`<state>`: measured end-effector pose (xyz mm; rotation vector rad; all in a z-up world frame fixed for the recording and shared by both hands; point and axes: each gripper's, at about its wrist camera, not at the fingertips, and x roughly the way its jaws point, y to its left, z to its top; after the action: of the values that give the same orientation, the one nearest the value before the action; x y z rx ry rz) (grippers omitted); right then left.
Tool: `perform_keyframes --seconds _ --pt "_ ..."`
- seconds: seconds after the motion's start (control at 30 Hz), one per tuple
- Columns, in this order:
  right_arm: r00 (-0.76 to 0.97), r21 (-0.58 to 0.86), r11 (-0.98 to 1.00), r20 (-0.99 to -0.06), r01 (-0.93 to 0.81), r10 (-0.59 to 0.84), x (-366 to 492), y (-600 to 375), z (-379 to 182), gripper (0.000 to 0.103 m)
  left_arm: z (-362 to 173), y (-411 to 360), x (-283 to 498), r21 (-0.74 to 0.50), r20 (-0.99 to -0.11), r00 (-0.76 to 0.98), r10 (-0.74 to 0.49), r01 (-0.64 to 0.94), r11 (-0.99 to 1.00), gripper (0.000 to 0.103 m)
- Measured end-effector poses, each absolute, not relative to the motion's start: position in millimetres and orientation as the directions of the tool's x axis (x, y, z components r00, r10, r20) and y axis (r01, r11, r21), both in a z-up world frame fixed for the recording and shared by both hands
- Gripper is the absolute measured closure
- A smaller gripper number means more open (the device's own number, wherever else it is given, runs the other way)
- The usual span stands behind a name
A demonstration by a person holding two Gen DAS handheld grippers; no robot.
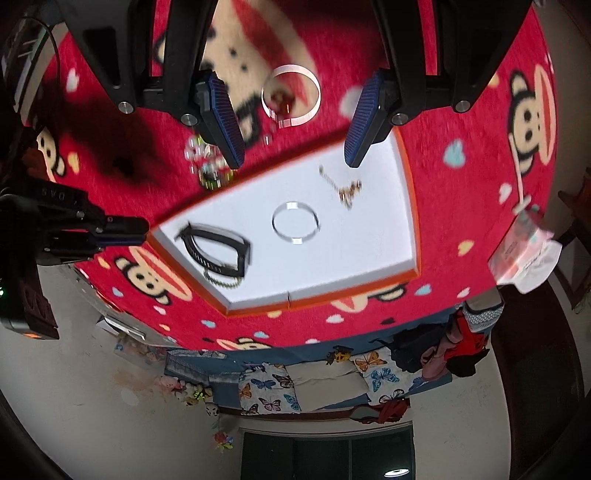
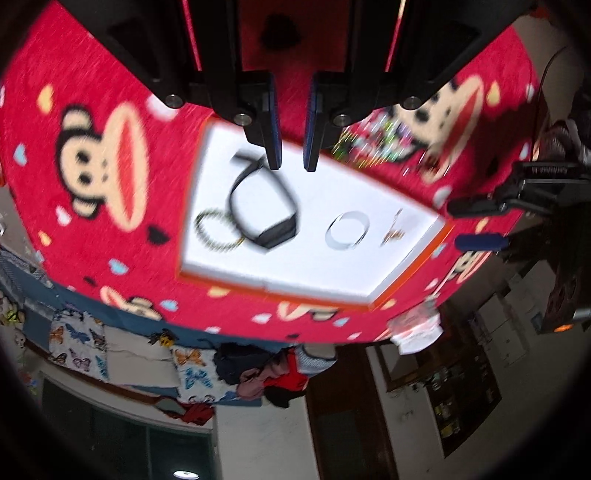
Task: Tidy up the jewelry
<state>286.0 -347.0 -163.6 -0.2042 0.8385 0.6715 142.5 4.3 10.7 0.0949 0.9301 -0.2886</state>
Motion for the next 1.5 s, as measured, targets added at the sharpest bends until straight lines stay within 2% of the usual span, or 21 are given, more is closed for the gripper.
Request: perform_keyframes --seconds 0.27,0.57,0.83,0.9,1.17,1.5 --pt "0.442 0.086 0.754 -0.765 -0.651 0.468 259 -342 -183 0.089 -16 3 102 -0.012 -0.826 0.531 -0.187 0.314 0.949 0.043" --pt "0.418 0.1 0.75 -0.778 -0.654 0.469 256 -340 -198 0.089 -34 -8 117 -0.013 -0.83 0.521 -0.2 0.34 0.94 0.044" --pt "0.405 0.117 0.745 -0.778 -0.657 0.48 259 -340 -202 0.089 -43 -9 131 -0.023 -0.84 0.501 -0.206 0.347 0.938 0.06" --pt "0.404 0.119 0.742 -0.777 -0.66 0.483 259 -339 -202 0.089 -46 -9 133 -0.022 -0.842 0.498 -0.207 0.353 0.936 0.07" --pt "0.397 0.122 0.736 -0.777 -0.666 0.488 259 -334 -203 0.089 -52 -10 132 0.0 -0.841 0.502 -0.201 0.371 0.929 0.094" --pt "0.401 0.122 0.736 -0.773 -0.666 0.492 258 -332 -201 0.089 -49 -2 126 -0.013 -0.836 0.509 -0.207 0.36 0.933 0.096"
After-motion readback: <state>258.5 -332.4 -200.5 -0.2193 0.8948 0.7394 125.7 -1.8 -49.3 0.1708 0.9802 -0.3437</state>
